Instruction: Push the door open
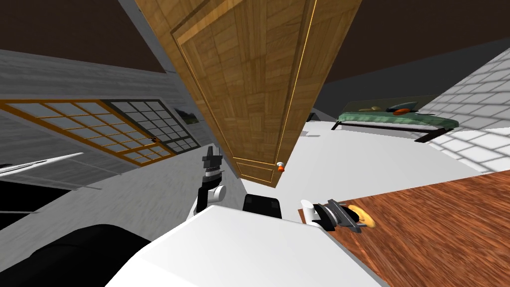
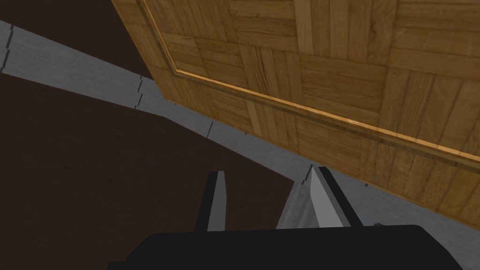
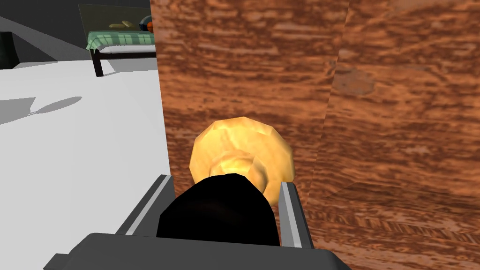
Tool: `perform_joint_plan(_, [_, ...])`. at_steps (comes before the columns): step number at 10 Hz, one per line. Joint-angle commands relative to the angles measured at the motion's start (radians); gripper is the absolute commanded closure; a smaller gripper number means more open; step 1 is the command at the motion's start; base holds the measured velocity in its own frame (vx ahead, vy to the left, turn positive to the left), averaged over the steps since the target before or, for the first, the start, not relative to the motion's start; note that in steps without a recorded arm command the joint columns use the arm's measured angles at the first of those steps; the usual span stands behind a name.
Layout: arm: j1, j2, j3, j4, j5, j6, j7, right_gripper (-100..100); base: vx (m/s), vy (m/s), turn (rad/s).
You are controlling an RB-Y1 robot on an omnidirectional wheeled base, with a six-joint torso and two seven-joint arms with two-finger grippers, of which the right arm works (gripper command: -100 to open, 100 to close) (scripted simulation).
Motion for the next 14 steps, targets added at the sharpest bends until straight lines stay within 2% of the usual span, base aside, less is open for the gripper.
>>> perform_joint_plan(1, [0.001,-0.002,-0.021,-0.005,-0.011,-0.033,0.009,100,0.029,-0.097,0.065])
perform_joint_plan(9, [-0.028,0.008,-0.094,0.018,-0.072,-0.119,0.034,100,0.016,-0.104,0.070])
perform_joint_plan(12, [-0.039,0.016,-0.121,0.027,-0.094,-0.150,0.043,100,0.007,-0.093,0.071])
perform_joint_plan(14, [-0.050,0.026,-0.147,0.035,-0.116,-0.180,0.052,100,0.016,-0.146,0.095])
